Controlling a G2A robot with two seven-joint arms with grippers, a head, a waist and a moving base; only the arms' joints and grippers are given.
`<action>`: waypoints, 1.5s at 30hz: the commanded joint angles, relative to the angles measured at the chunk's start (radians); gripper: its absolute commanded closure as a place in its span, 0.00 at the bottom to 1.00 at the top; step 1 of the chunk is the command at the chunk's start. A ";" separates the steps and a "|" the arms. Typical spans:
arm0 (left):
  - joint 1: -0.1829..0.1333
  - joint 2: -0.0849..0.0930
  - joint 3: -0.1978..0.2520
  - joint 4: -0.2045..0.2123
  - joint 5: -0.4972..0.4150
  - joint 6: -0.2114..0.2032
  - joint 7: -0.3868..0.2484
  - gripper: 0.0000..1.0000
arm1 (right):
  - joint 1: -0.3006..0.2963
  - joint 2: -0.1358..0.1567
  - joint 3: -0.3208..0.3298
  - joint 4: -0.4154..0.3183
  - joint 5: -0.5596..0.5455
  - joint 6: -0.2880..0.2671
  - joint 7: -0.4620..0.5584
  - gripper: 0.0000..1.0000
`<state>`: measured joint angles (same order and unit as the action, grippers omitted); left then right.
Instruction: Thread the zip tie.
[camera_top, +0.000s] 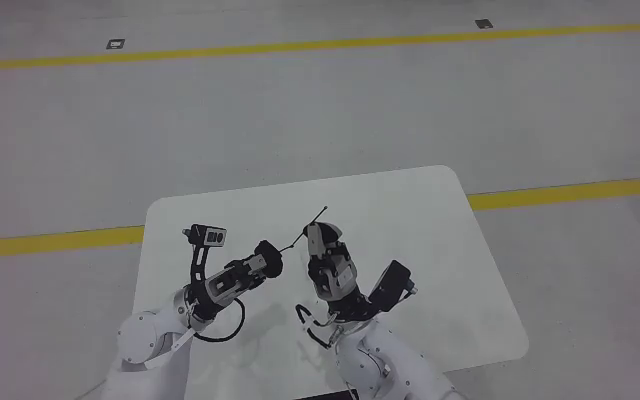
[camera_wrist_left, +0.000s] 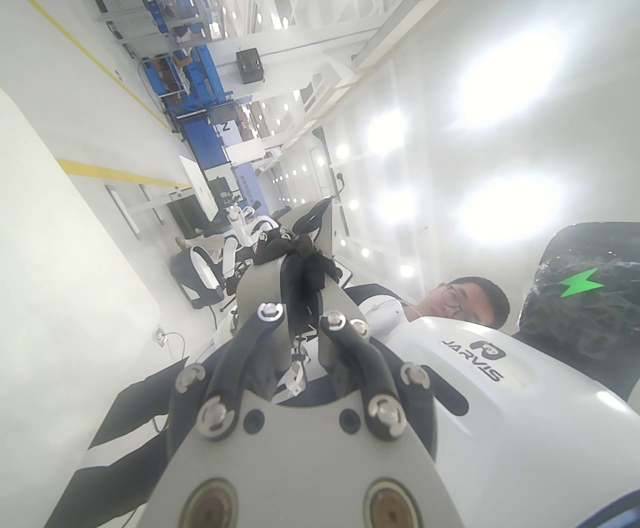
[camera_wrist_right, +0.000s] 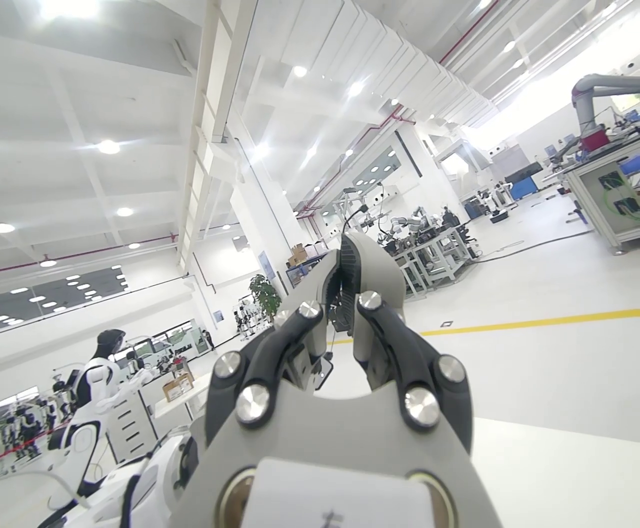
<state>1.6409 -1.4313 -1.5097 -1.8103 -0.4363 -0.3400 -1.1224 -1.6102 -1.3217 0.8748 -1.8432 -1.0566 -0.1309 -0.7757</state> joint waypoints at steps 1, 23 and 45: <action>0.000 0.000 0.000 0.000 0.000 0.000 0.000 1.00 | -0.002 -0.001 0.002 0.001 -0.001 -0.002 0.002 1.00; 0.000 0.000 0.000 0.000 0.000 0.000 0.000 1.00 | -0.011 -0.015 0.014 -0.001 -0.015 -0.033 -0.012 1.00; 0.000 0.000 0.000 0.000 0.000 0.000 0.000 1.00 | -0.018 -0.026 0.025 0.010 -0.023 -0.053 -0.012 1.00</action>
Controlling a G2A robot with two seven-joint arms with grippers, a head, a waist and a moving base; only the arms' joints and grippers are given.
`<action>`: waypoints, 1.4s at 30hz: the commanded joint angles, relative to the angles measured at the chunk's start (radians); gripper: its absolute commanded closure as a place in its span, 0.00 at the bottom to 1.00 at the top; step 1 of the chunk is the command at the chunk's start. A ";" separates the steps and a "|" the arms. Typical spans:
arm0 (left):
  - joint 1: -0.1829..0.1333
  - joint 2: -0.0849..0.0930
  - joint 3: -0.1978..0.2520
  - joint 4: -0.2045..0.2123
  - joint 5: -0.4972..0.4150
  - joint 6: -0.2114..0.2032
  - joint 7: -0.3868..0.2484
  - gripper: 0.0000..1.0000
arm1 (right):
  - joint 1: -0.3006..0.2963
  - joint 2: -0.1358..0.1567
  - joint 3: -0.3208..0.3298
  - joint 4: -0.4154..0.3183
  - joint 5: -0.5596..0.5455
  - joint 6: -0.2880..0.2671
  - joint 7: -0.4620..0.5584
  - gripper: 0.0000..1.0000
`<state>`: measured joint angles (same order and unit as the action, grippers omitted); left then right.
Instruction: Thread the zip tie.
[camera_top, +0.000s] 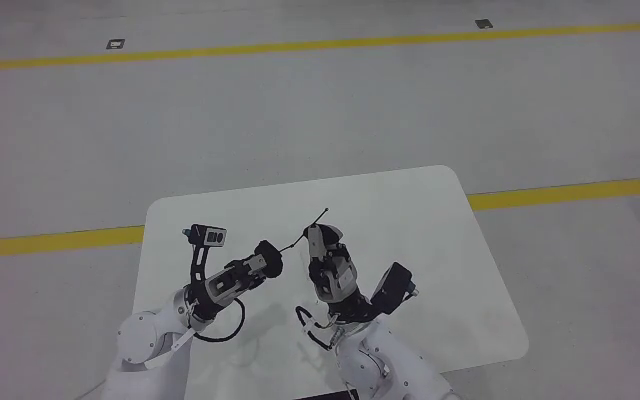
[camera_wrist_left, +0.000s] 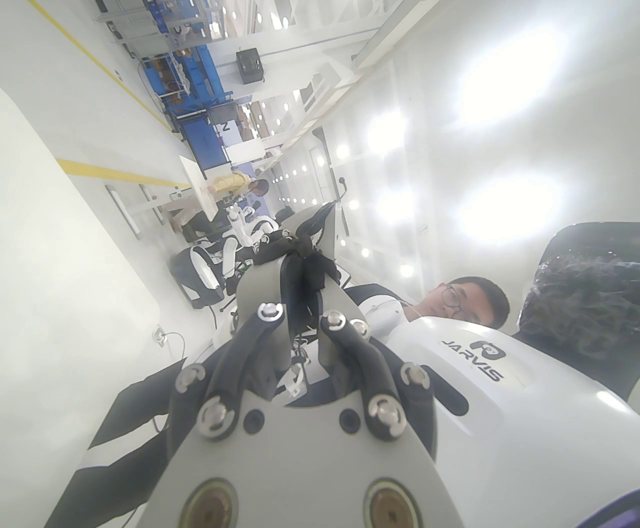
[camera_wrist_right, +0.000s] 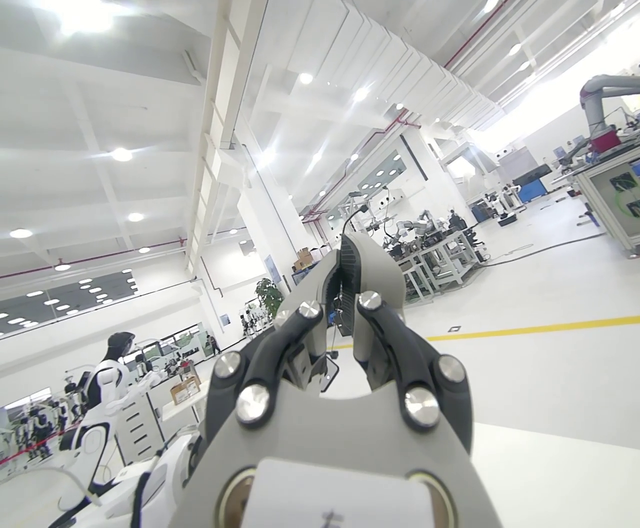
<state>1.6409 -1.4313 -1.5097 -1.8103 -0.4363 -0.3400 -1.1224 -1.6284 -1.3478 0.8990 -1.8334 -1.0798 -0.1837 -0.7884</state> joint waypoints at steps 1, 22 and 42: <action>0.000 0.000 0.000 0.000 0.000 0.000 0.000 1.00 | -0.001 -0.001 0.001 0.000 0.000 0.000 0.001 1.00; 0.000 0.000 0.000 0.000 0.000 0.000 0.000 1.00 | -0.002 -0.010 0.009 0.010 -0.011 -0.004 0.014 1.00; 0.000 0.000 0.000 0.000 0.000 0.000 0.000 1.00 | -0.005 -0.015 0.019 0.021 -0.013 -0.025 0.043 1.00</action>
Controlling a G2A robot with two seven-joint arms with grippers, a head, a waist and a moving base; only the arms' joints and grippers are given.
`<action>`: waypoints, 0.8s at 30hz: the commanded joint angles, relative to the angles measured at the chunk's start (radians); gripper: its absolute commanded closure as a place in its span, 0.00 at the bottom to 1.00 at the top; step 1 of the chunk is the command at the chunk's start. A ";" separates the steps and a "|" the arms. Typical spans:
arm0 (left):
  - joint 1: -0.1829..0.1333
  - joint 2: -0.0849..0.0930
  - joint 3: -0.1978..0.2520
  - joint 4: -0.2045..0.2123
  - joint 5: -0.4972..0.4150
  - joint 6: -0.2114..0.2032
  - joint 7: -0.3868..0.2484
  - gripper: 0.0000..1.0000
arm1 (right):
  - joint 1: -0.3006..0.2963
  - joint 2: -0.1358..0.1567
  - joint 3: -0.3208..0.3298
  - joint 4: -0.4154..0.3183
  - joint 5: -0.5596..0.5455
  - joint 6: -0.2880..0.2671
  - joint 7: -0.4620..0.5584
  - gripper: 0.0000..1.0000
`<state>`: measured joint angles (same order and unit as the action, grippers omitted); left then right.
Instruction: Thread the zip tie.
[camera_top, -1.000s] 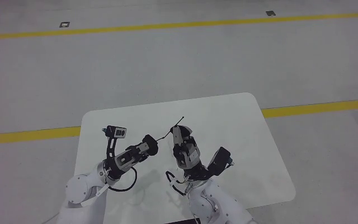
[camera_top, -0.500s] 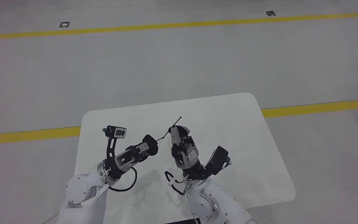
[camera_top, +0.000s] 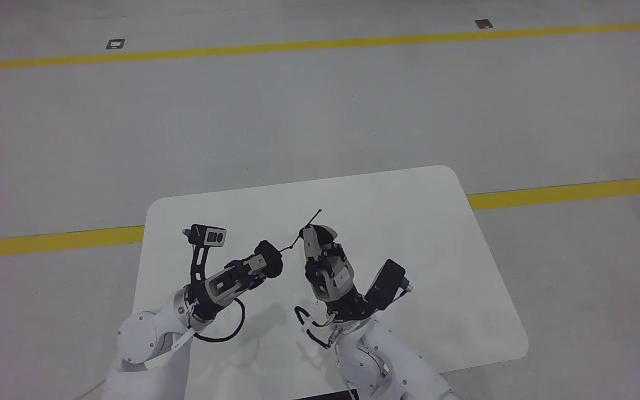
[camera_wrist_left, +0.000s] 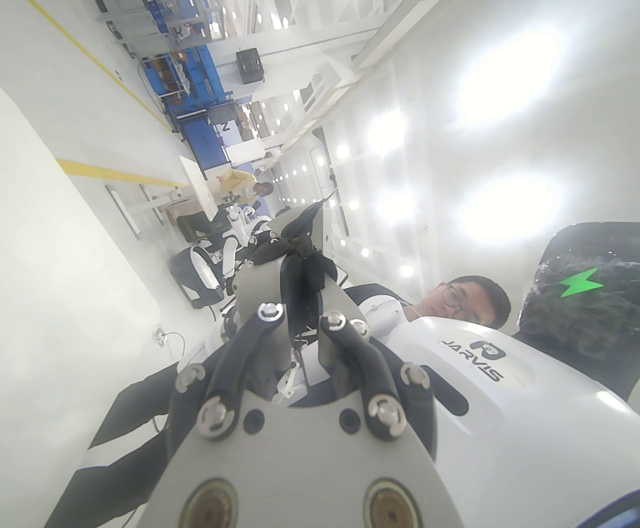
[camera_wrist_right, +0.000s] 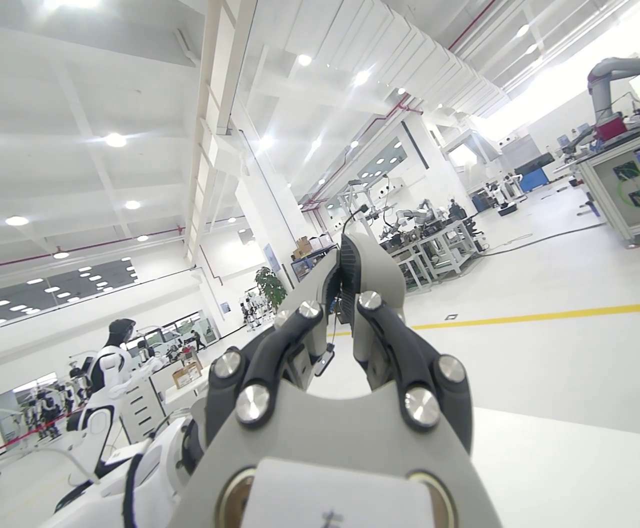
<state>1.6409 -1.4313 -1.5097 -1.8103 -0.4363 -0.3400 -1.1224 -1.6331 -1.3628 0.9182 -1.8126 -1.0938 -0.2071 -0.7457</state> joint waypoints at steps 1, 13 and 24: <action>0.000 0.000 0.000 0.000 0.000 0.000 0.000 1.00 | 0.000 -0.001 0.000 0.001 0.003 -0.003 0.001 1.00; -0.006 0.020 0.030 -0.011 -0.017 0.012 0.049 1.00 | -0.001 -0.005 0.001 0.010 0.006 -0.008 -0.004 1.00; -0.008 0.042 0.042 -0.011 -0.040 0.004 0.059 1.00 | 0.005 -0.010 -0.006 0.022 0.003 -0.013 0.002 1.00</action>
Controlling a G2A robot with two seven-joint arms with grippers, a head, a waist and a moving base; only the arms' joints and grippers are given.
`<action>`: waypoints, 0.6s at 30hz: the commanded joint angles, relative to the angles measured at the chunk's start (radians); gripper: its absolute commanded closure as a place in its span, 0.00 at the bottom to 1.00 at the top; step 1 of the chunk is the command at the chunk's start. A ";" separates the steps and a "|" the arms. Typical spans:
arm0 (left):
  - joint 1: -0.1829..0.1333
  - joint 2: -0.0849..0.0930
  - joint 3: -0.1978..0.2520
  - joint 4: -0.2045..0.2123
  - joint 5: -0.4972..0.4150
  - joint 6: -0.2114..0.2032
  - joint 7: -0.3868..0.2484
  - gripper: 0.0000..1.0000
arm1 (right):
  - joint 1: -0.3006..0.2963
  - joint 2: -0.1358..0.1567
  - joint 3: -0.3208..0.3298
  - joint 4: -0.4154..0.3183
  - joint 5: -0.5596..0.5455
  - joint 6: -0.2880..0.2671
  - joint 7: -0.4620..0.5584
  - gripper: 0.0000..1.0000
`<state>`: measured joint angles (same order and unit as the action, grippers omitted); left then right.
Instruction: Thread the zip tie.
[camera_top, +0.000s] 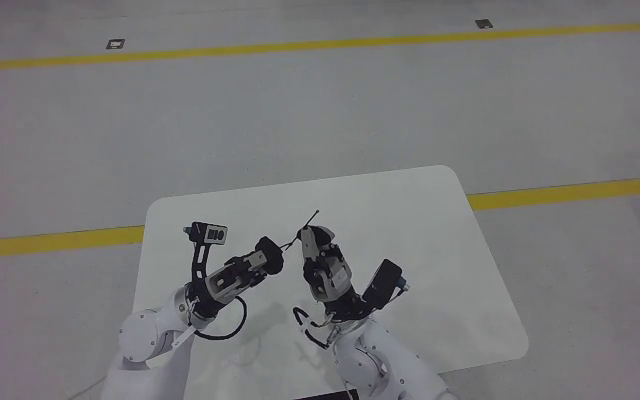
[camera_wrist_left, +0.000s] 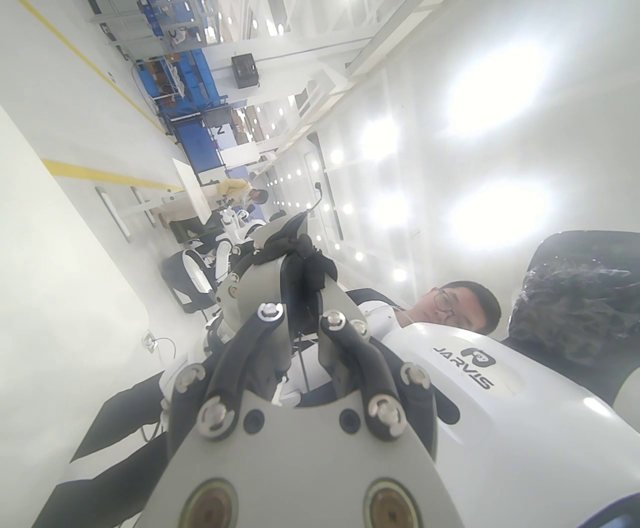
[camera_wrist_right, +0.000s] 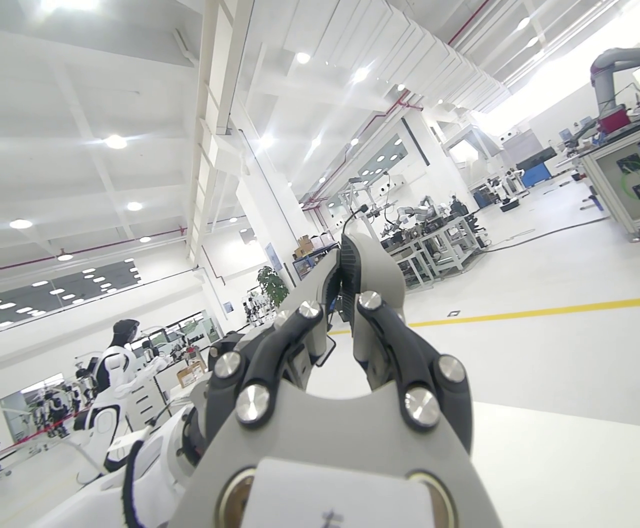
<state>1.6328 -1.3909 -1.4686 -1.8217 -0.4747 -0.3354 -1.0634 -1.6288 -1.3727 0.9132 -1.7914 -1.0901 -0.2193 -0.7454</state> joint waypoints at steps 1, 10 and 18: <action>-0.001 0.004 0.002 0.000 -0.003 -0.001 0.001 1.00 | 0.002 -0.001 -0.002 0.002 -0.002 -0.001 0.003 1.00; -0.002 0.021 0.007 -0.001 -0.016 -0.005 0.011 1.00 | 0.005 -0.003 -0.005 0.012 -0.011 -0.007 0.016 1.00; -0.003 0.034 0.013 -0.004 -0.017 -0.005 0.021 1.00 | 0.003 -0.005 -0.002 0.016 -0.013 -0.005 0.008 1.00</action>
<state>1.6299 -1.3588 -1.4565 -1.8251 -0.4938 -0.3400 -1.0439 -1.6254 -1.3779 0.9101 -1.7762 -1.1031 -0.2242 -0.7354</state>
